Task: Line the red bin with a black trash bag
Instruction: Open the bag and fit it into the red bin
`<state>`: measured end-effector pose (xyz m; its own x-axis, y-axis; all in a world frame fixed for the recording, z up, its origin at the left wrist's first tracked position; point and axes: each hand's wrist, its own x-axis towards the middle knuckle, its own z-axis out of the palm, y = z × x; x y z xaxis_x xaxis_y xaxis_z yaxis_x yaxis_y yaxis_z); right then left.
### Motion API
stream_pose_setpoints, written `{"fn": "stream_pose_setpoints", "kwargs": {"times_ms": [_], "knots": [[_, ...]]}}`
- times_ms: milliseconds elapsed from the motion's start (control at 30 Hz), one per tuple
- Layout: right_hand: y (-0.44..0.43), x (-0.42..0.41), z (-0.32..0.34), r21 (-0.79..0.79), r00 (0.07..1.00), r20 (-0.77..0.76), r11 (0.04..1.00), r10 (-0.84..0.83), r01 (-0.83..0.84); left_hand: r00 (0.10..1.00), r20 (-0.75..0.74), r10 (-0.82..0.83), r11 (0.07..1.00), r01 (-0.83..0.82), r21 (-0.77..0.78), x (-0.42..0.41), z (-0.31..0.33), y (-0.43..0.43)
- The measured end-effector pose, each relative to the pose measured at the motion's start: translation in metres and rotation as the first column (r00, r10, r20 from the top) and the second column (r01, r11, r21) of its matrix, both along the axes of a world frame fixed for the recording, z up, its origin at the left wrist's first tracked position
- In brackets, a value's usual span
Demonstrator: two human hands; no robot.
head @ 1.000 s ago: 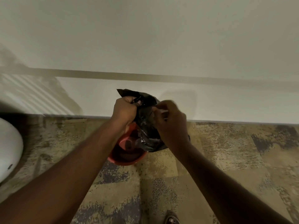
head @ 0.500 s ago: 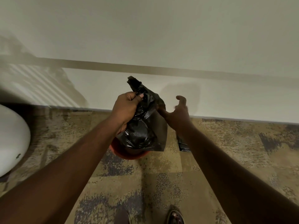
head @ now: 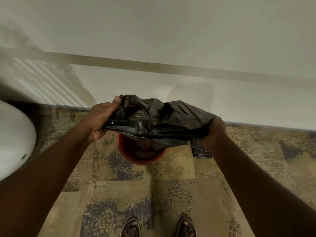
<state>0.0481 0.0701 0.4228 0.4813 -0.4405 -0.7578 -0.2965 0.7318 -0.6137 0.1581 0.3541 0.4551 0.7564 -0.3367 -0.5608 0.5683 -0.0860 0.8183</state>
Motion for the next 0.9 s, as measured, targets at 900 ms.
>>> {"fn": "stream_pose_setpoints", "kwargs": {"times_ms": [900], "knots": [[0.060,0.016,0.025,-0.478,0.813,0.065,0.733,0.579,-0.483,0.784,0.605,0.136,0.858,-0.399,0.325,-0.014,0.016,-0.025]]}}
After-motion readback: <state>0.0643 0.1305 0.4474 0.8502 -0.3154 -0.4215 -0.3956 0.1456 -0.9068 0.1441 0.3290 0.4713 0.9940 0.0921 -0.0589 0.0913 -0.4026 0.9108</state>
